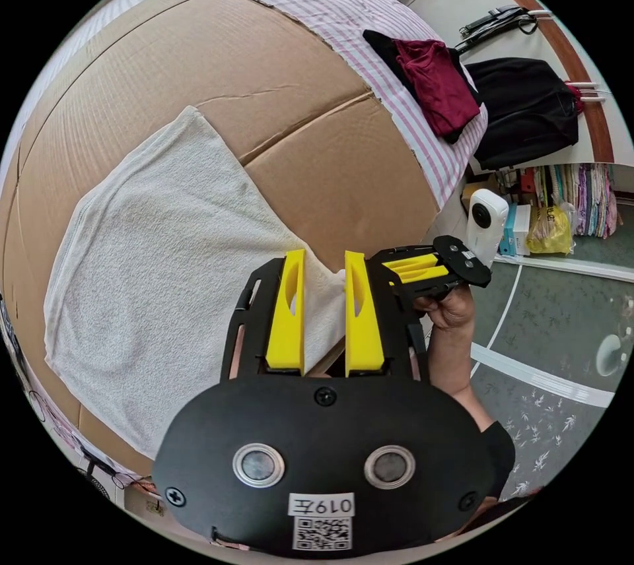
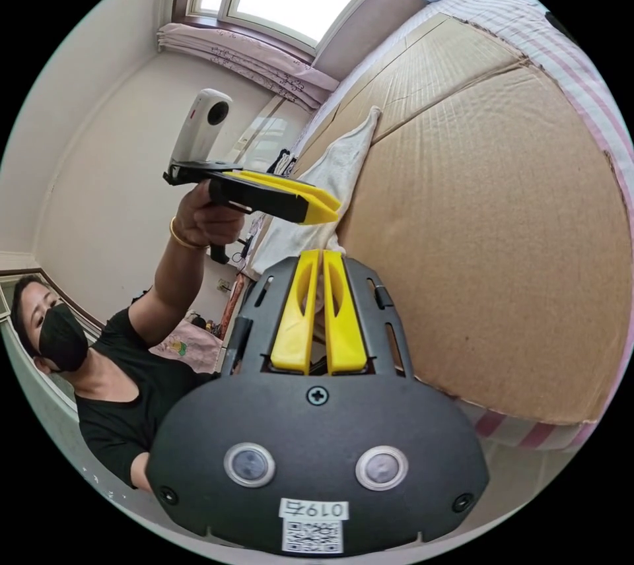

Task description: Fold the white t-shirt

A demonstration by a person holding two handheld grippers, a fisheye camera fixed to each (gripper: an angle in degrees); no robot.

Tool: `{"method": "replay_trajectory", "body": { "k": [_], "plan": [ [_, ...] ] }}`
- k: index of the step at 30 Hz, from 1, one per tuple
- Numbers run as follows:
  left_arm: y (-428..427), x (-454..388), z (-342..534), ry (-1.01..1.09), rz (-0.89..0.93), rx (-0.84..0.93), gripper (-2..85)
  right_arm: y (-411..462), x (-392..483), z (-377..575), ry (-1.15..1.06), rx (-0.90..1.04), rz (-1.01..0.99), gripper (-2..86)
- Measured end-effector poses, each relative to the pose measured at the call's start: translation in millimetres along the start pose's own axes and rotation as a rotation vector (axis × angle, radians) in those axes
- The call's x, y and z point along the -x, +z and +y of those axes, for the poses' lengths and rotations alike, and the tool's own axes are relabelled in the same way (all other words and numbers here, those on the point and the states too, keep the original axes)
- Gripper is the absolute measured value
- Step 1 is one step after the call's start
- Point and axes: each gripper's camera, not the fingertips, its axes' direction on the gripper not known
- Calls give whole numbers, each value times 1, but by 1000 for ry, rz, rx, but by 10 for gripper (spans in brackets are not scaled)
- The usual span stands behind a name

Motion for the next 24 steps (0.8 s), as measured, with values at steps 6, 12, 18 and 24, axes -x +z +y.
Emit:
{"method": "replay_trajectory", "body": {
  "k": [6,12,18,24],
  "plan": [
    [-8,5,54,-14,-2,-3,69,11,-46,32,9,6,15,-2],
    [-27,6,124,1,87,-74,54,31,-105,71,22,13,12,-1],
    [-69,-3,262,197,125,-352,23,56,-165,126,9,-5,6,11],
    [-65,-18,531,367,-257,-871,13,78,-189,212,-168,-51,134,63]
  ]
}}
